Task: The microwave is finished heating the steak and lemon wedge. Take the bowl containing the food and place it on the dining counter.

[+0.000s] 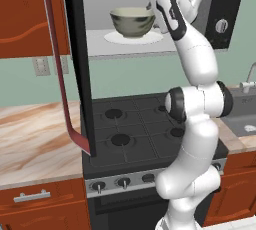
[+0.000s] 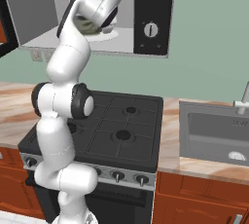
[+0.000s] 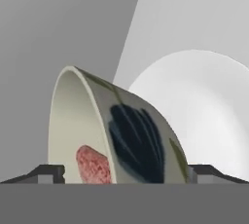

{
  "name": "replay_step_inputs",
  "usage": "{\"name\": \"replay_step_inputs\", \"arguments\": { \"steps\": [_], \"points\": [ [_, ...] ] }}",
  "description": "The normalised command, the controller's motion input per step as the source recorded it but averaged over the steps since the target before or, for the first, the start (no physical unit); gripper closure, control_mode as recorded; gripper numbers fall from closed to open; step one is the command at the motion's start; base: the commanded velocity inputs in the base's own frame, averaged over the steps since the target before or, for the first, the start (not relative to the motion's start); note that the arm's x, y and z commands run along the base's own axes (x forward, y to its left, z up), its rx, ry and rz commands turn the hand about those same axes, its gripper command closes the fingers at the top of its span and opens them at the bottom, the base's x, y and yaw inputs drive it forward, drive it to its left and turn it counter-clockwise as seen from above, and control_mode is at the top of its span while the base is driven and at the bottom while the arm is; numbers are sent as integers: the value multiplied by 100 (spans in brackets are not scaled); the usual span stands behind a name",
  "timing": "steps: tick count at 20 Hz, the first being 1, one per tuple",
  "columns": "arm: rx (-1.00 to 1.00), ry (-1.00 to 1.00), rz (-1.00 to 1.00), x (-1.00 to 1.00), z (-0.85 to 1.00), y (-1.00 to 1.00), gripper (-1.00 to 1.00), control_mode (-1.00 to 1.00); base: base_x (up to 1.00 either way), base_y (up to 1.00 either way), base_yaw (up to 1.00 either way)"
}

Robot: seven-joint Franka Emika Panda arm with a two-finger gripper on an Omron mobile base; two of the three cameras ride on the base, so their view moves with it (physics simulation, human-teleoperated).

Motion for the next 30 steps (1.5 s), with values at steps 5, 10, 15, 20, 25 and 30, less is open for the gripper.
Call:
{"name": "replay_step_inputs", "arguments": {
  "steps": [5,10,15,20,25,30],
  "points": [
    [0,6,0,-3,-46,16,100,-100,0,0,0],
    [0,1,0,0,-17,10,100,-100,0,0,0],
    [0,1,0,0,0,0,100,-100,0,0,0],
    [0,0,0,-7,0,0,100,-100,0,0,0],
    [0,-1,0,-42,0,0,100,-100,0,0,0],
    [0,-5,0,-59,0,0,100,-100,0,0,0]
  ]
}}
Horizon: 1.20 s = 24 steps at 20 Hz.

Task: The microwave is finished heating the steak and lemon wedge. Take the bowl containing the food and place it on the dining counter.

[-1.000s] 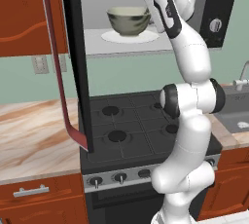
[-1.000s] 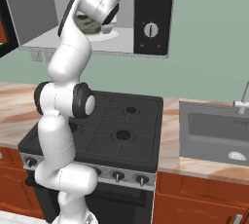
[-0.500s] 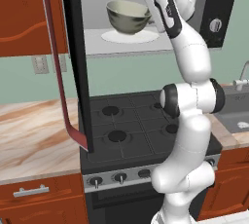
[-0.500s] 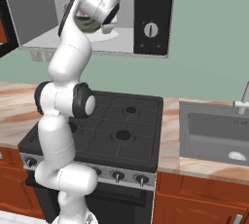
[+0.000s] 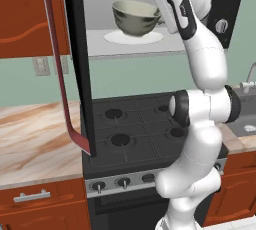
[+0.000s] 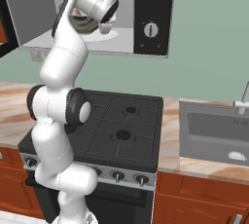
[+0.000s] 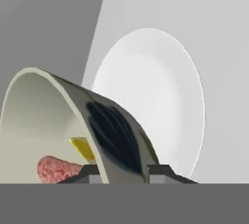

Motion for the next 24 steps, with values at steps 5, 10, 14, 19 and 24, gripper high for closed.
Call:
{"name": "replay_step_inputs", "arguments": {
  "steps": [5,10,14,19,24],
  "points": [
    [0,-12,0,-85,0,0,100,-100,0,0,0],
    [0,-26,0,-100,0,0,100,-100,0,0,0],
    [0,-23,0,-100,0,0,100,-100,0,0,0],
    [0,-8,1,-100,0,0,100,-100,0,0,0],
    [0,1,4,-100,0,0,100,-100,0,0,0]
  ]
}}
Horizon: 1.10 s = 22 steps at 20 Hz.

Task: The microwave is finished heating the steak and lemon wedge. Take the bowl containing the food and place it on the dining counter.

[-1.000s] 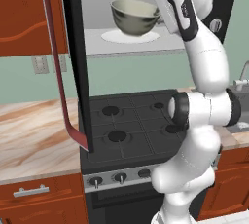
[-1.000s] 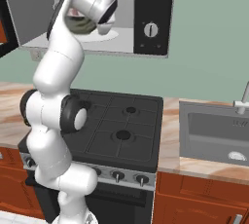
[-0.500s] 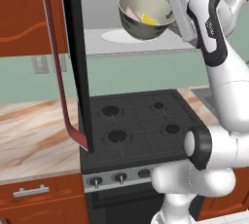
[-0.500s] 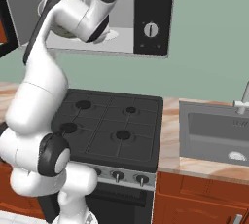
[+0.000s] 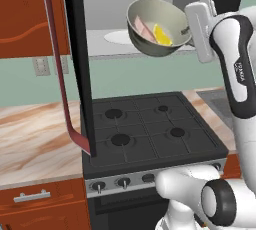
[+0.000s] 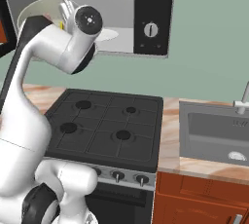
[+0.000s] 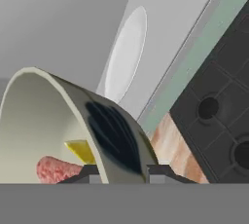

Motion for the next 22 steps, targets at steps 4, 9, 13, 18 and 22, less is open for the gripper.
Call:
{"name": "replay_step_inputs", "arguments": {
  "steps": [4,9,13,18,22],
  "points": [
    [-2,12,7,-100,-12,-13,100,-100,0,0,0],
    [-11,24,4,-100,-70,-21,100,-100,0,0,0],
    [-13,24,0,-100,-100,-64,100,-100,0,0,0],
    [-2,1,0,-68,-44,-69,100,-100,0,0,0],
    [0,0,-2,-2,0,-7,100,-100,0,0,0]
  ]
}}
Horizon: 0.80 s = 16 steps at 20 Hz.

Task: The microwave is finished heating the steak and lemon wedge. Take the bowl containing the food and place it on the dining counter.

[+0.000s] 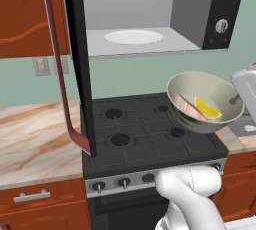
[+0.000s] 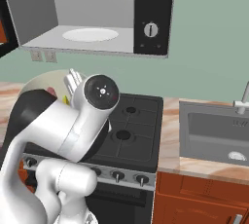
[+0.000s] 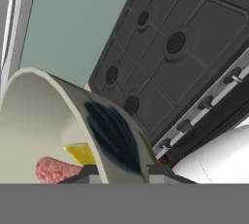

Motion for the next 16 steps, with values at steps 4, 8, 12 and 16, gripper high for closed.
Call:
{"name": "replay_step_inputs", "arguments": {
  "steps": [4,8,12,16],
  "points": [
    [0,0,0,0,0,0,100,-100,0,0,0],
    [0,0,0,0,0,0,100,-100,0,0,0],
    [0,0,1,-3,0,-12,100,-100,0,0,0],
    [0,0,0,0,0,0,100,100,-37,-79,15]
  ]
}}
